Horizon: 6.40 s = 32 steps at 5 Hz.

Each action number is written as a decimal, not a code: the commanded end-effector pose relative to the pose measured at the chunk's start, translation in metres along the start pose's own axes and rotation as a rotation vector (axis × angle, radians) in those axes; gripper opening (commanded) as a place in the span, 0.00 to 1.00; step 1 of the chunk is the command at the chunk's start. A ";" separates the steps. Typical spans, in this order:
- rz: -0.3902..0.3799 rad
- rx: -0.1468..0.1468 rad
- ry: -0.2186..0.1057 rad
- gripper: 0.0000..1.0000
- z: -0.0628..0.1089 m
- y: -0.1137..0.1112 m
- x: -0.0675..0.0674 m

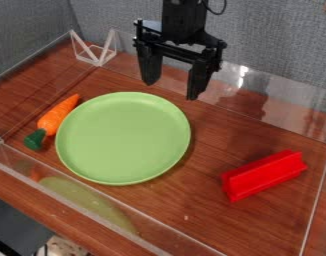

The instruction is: Put the carrot on the green plate

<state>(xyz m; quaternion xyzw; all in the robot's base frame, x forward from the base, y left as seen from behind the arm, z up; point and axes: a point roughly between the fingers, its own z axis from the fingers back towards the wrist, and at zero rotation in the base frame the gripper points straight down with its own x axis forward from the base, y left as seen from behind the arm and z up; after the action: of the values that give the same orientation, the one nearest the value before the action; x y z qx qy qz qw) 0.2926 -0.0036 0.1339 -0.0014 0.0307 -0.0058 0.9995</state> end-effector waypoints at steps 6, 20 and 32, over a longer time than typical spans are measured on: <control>0.104 0.016 -0.057 1.00 -0.069 0.157 -0.064; 0.200 -0.032 0.020 1.00 -0.108 0.198 -0.034; -0.057 -0.174 -0.101 0.00 -0.014 0.131 -0.017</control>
<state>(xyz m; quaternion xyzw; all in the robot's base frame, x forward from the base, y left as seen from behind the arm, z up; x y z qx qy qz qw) 0.2723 0.1228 0.1077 -0.1012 0.0019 -0.0328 0.9943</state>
